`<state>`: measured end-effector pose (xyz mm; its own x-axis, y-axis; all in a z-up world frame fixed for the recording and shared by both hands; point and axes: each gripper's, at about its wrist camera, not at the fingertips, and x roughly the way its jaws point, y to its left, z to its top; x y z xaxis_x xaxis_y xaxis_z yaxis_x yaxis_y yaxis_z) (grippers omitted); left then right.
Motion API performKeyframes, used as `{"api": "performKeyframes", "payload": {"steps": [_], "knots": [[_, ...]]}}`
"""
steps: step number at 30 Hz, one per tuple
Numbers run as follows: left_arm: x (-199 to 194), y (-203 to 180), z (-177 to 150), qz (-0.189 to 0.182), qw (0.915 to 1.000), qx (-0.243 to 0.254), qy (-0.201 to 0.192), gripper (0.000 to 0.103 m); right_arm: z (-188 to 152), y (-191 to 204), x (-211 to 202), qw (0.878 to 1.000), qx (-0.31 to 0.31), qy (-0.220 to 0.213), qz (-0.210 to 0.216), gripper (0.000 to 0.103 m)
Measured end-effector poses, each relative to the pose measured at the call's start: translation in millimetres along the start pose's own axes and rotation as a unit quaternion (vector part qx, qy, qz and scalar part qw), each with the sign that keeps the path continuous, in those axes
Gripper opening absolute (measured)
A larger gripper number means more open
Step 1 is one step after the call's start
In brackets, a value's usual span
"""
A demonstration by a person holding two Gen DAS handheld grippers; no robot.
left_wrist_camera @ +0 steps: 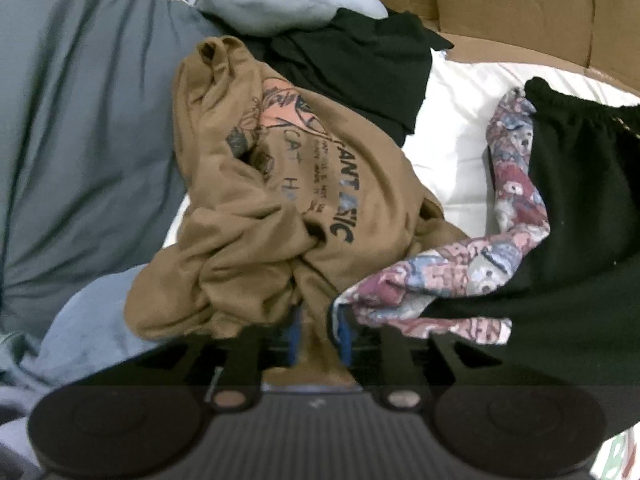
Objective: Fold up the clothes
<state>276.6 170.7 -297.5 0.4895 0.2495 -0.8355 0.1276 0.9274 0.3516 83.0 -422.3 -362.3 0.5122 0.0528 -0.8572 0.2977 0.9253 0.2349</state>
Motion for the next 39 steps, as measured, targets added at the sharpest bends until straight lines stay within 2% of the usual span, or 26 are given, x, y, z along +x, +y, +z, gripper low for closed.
{"api": "performKeyframes", "payload": {"steps": [1,6,8,9,12,15,23,25,27,32,35,37,39], "knots": [[-2,0,-1,0.002,1.0000,-0.002,0.003,0.035,-2,-1,-4,1.000,-0.001,-0.008,0.007,0.049],[-38,-12,-6,-0.027,0.9993,-0.025,-0.008,0.046,-10,-14,-14,0.999,0.004,-0.028,0.020,0.049],[-52,-28,-9,-0.054,0.9983,-0.020,-0.013,0.061,-15,-20,-13,0.999,0.008,-0.026,0.017,0.050],[-59,-37,-11,-0.070,0.9973,-0.015,-0.014,0.063,-18,-24,-13,1.000,0.009,-0.025,0.016,0.050],[-71,-65,-16,-0.138,0.9905,-0.003,0.003,0.063,-25,-34,-11,1.000,0.015,-0.023,0.013,0.050],[-82,-91,-21,-0.183,0.9828,0.018,0.012,0.063,-33,-41,-11,1.000,0.016,-0.022,0.013,0.050],[-98,-134,-35,-0.256,0.9650,0.045,0.035,0.064,-37,-39,-8,1.000,-0.007,-0.016,0.017,0.052],[-95,-145,-42,-0.278,0.9584,0.044,0.049,0.064,-37,-38,-6,1.000,-0.009,-0.015,0.019,0.052],[-94,-159,-48,-0.306,0.9482,0.057,0.063,0.064,-36,-36,-4,1.000,-0.015,-0.014,0.020,0.053],[-91,-196,-76,-0.348,0.9253,0.113,0.098,0.068,-33,-27,0,0.999,-0.033,-0.018,0.026,0.053],[-88,-213,-94,-0.380,0.9084,0.128,0.119,0.068,-32,-23,6,0.999,-0.038,-0.021,0.024,0.053],[-89,-221,-104,-0.388,0.9022,0.142,0.124,0.068,-32,-21,9,0.999,-0.043,-0.025,0.021,0.053],[-87,-225,-112,-0.406,0.8923,0.142,0.138,0.068,-31,-20,13,0.998,-0.044,-0.028,0.021,0.053]]}}
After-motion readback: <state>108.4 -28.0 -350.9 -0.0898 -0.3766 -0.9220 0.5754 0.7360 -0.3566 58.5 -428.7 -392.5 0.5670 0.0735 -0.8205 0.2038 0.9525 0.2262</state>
